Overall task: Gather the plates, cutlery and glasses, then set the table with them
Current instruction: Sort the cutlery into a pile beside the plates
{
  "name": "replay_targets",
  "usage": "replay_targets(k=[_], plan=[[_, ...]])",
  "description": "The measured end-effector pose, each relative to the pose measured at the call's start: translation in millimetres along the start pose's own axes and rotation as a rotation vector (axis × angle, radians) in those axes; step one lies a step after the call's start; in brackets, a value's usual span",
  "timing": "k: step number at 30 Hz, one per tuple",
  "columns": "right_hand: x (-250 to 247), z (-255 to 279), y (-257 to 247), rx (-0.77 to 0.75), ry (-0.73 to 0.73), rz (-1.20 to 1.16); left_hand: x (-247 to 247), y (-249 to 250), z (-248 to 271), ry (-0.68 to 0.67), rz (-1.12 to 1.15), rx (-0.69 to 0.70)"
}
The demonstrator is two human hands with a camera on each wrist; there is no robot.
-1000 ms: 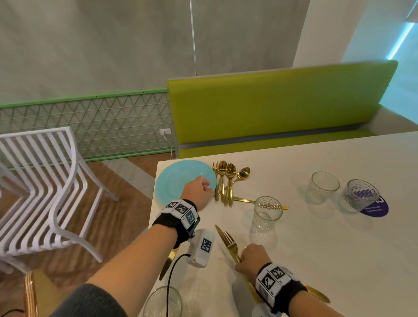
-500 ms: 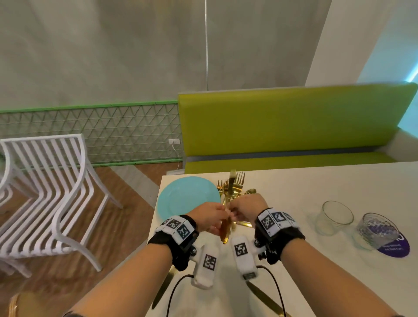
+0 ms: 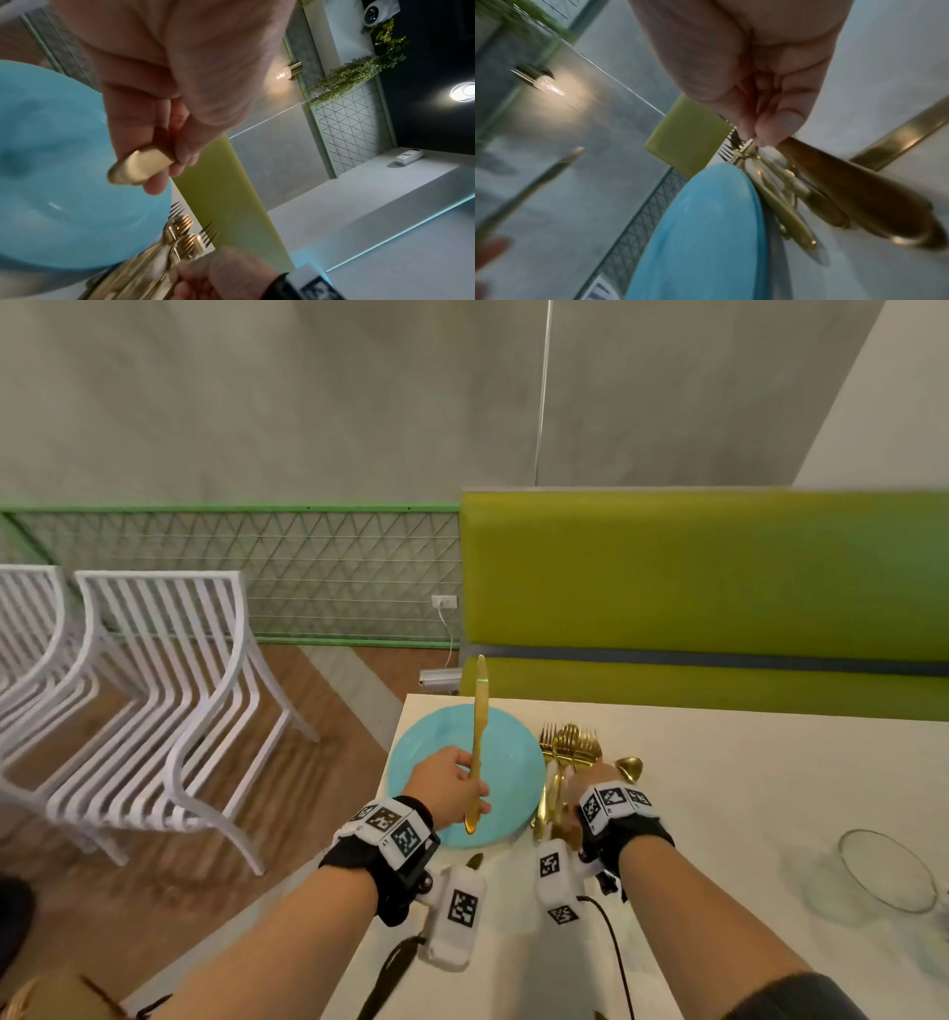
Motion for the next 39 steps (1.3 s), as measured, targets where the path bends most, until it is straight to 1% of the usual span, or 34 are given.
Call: replay_targets(k=[1, 2, 4, 7, 8, 10, 12, 14, 16, 17, 19, 21, 23, 25, 27, 30, 34, 37, 39], plan=[[3, -3, 1, -0.004, 0.008, -0.031, -3, -1, -2, 0.003, 0.0, 0.001], [8, -7, 2, 0.022, -0.022, -0.013, -5, -2, -3, 0.004, -0.004, 0.001], [17, -16, 1, 0.016, -0.034, 0.069, -8, -5, -5, 0.004, -0.007, 0.001], [29, -29, -4, -0.06, -0.016, 0.245, -11, -11, -7, 0.003, 0.014, -0.016], [31, -31, -3, -0.052, -0.016, 0.267, -12, -13, -8, 0.003, 0.019, -0.028], [34, -36, -5, -0.025, -0.019, 0.239, -13, -16, -7, 0.001, 0.011, -0.039], [30, -39, -5, 0.031, -0.01, 0.157, -14, -17, -5, -0.002, 0.021, -0.044], [24, -37, -5, 0.079, 0.028, 0.108, -15, -15, -2, -0.008, 0.04, -0.046], [24, -28, -11, 0.08, 0.065, 0.035, -17, -13, 0, -0.008, 0.044, -0.045], [29, -21, -19, 0.034, 0.064, 0.05, -19, -12, 1, -0.003, 0.046, -0.043], [45, -2, -40, -0.123, 0.053, 0.099, -22, -11, 4, 0.016, 0.057, -0.038], [71, 18, -63, -0.31, -0.028, 0.128, -25, -10, 8, 0.032, 0.073, -0.032], [98, 34, -80, -0.467, -0.135, 0.221, -27, -12, 13, 0.033, 0.082, -0.025], [121, 48, -91, -0.569, -0.218, 0.347, -28, -15, 19, 0.03, 0.085, -0.021], [137, 61, -100, -0.644, -0.264, 0.46, -30, -21, 26, 0.027, 0.085, -0.022], [152, 74, -105, -0.658, -0.303, 0.535, -34, -33, 37, 0.023, 0.083, -0.027], [164, 83, -95, -0.603, -0.292, 0.609, -43, -47, 50, 0.019, 0.064, -0.029], [171, 92, -83, -0.589, -0.281, 0.647, -50, -55, 58, 0.043, 0.059, -0.035], [175, 96, -75, -0.558, -0.271, 0.631, -54, -58, 62, 0.077, 0.073, -0.039]])
Point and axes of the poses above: each hand's wrist, its own z-axis away from the middle knuckle, its own x-axis out of the palm, y = z × x, the point moved 7 cm from there along -z, towards the middle knuckle
